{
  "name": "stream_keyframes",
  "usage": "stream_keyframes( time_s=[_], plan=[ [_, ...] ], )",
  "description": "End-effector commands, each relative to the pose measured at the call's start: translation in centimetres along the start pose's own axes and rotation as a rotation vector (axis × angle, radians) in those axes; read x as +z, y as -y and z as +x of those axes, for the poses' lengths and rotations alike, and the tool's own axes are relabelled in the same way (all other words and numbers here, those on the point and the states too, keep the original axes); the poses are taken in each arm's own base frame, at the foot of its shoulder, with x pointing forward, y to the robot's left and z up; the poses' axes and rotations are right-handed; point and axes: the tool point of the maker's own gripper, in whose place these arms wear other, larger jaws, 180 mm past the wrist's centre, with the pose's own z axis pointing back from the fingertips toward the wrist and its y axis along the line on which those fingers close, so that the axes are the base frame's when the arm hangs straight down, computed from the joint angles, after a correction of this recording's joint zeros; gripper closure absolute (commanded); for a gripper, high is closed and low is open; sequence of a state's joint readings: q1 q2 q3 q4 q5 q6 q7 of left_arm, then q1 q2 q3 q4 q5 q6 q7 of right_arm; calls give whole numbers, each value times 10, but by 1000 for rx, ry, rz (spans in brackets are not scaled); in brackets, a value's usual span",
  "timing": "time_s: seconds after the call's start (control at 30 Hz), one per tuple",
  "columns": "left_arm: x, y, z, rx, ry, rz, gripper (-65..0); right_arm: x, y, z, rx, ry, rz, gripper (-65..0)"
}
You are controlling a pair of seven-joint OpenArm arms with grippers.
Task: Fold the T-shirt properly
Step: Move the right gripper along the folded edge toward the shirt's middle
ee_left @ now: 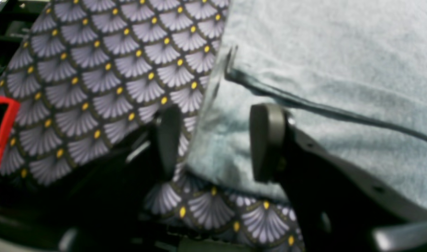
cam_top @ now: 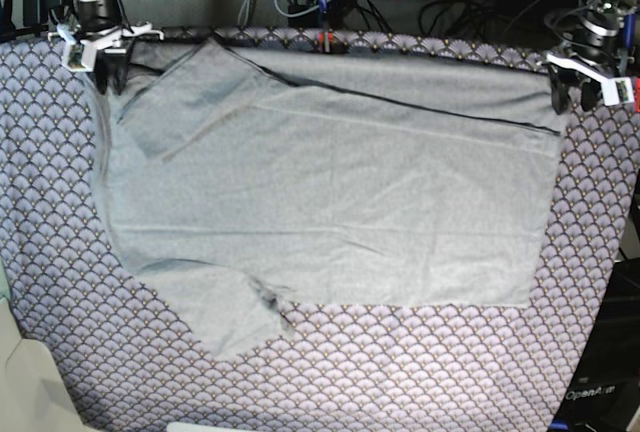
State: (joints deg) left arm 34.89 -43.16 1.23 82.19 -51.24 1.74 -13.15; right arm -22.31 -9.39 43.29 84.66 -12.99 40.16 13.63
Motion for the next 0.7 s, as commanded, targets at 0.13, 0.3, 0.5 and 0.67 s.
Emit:
stream_keyframes(
  time_s=[0.13, 0.3, 0.5, 0.67],
  plan=[
    [0, 1, 11, -4, 37, -9, -317, 0, -18, 27, 26, 6, 59, -174],
    [0, 2, 10, 4, 38, -8, -317, 9, -44, 44, 53, -32, 131, -175],
    [4, 6, 9, 8, 36, -18, -317, 17, -60, 35, 84, -121, 178, -177],
    [6, 10, 9, 11, 34, -28, -317, 31, -70, 17, 87, -187, 210, -258]
  ],
)
